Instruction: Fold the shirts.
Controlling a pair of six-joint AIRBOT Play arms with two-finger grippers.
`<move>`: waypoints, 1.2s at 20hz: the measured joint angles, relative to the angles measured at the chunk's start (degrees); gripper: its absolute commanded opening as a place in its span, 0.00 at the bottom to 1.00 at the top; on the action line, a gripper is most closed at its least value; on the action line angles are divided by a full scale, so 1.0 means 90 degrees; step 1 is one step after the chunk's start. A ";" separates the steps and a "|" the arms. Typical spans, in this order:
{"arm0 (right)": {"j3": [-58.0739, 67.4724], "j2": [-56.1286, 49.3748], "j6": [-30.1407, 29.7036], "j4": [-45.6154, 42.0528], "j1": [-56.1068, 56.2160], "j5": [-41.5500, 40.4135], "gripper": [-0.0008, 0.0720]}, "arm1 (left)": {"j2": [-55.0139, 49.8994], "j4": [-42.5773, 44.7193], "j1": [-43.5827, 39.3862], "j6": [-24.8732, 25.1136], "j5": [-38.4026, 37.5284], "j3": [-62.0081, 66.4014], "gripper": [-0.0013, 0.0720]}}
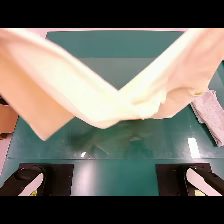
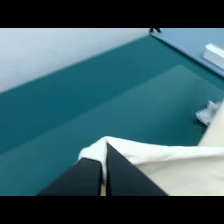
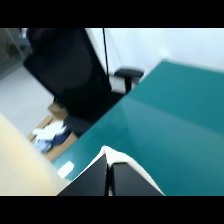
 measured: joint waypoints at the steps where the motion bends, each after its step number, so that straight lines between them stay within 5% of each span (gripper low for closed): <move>1: 0.0148 -0.0087 0.0002 -0.0061 -0.0002 -0.0182 0.03 | -0.0085 0.0231 -0.0002 0.0005 0.0124 0.0073 0.05; 8: -0.1508 -0.1294 -0.0476 -0.1409 0.0197 -0.0818 0.03 | -0.2147 0.1098 0.0000 0.0248 0.0061 -0.0665 0.05; 14: -0.3262 -0.2703 -0.1163 -0.1763 0.0352 -0.1064 0.03 | -0.3674 0.1093 -0.0002 0.0357 0.0984 -0.2492 0.05; 20: -0.3704 -0.2288 -0.1498 -0.1814 0.0301 -0.1052 0.03 | -0.3480 0.0775 0.0005 0.0508 0.1243 -0.2985 0.05; 24: -0.3764 -0.1226 -0.1530 -0.1831 0.0296 -0.0447 0.03 | -0.2543 0.0005 0.0000 0.0799 0.0483 -0.3053 0.05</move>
